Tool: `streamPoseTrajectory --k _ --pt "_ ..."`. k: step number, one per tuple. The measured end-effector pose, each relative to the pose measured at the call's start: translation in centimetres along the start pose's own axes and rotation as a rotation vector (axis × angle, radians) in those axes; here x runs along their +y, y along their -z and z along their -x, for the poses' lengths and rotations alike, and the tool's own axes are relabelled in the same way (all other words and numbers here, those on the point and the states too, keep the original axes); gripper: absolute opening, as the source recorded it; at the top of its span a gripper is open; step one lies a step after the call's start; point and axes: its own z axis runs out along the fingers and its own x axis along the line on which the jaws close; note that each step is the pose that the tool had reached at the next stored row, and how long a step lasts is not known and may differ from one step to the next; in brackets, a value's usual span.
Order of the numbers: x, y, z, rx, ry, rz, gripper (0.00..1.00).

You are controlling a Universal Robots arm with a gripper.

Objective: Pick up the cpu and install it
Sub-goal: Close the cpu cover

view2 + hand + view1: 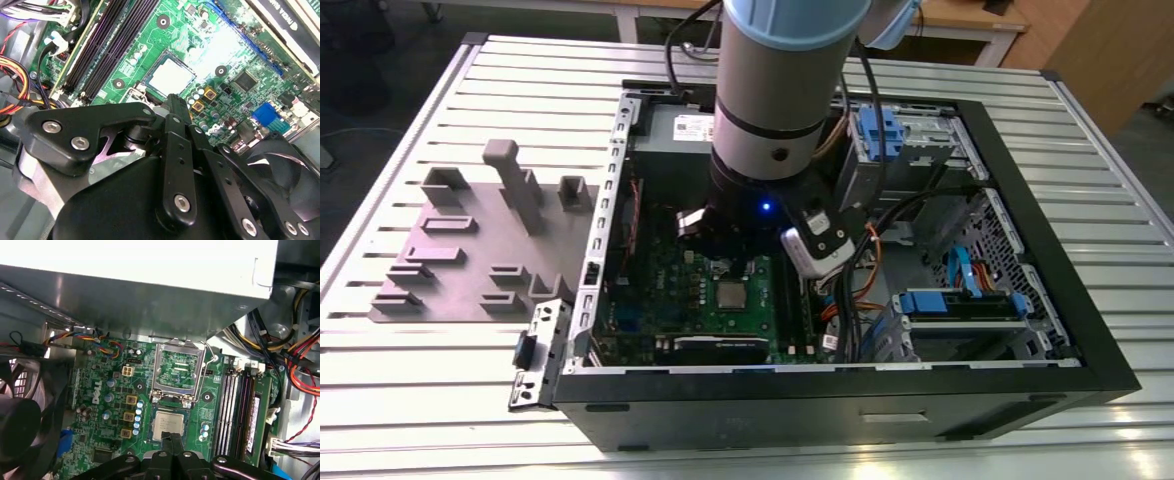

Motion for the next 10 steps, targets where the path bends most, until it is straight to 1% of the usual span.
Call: streamPoseTrajectory --k 4,10 --pt "-0.02 0.02 0.46 0.0001 0.000 0.0000 0.11" --pt "-0.01 0.05 1.58 0.0000 0.000 0.0000 0.11"
